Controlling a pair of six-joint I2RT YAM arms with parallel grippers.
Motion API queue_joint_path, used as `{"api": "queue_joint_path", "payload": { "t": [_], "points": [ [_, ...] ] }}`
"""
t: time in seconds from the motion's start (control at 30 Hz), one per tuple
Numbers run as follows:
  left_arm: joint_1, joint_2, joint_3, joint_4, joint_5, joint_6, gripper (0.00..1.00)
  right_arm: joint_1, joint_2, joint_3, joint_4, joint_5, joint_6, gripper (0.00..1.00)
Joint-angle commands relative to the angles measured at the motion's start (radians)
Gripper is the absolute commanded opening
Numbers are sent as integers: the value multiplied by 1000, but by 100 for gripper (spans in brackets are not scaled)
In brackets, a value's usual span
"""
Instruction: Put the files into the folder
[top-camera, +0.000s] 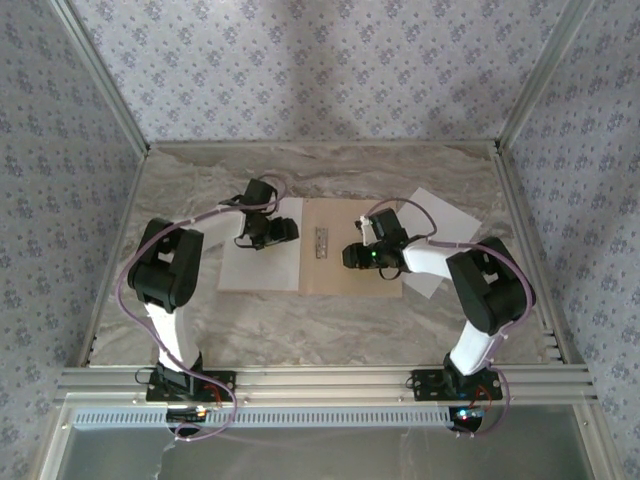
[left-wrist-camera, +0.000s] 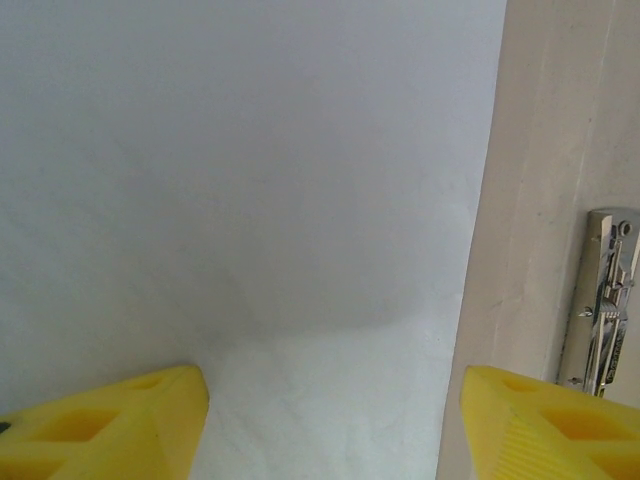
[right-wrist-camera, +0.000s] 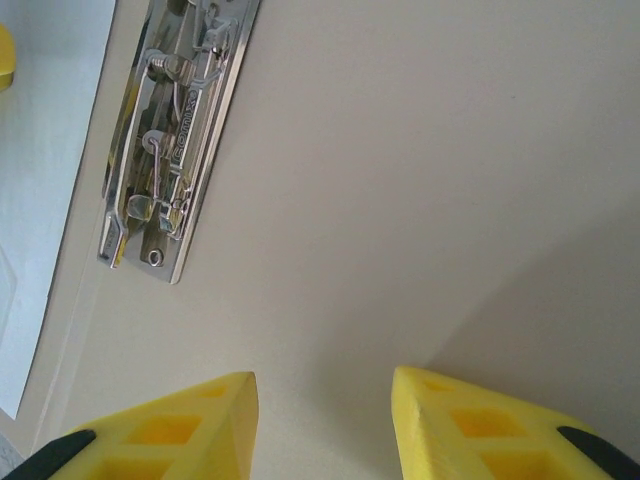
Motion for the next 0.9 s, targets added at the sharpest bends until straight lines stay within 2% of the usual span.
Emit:
{"api": "queue_joint_path", "payload": {
  "t": [0.0, 0.6, 0.87],
  "points": [
    [-15, 7, -41, -104, -11, -15, 69, -6, -20, -22, -40, 11, -19, 42],
    [-50, -40, -54, -139, 15, 90, 69, -8, -22, -23, -36, 10, -14, 42],
    [-60, -89, 16, -249, -157, 117, 76, -4, -24, -25, -35, 6, -16, 42]
  ]
}}
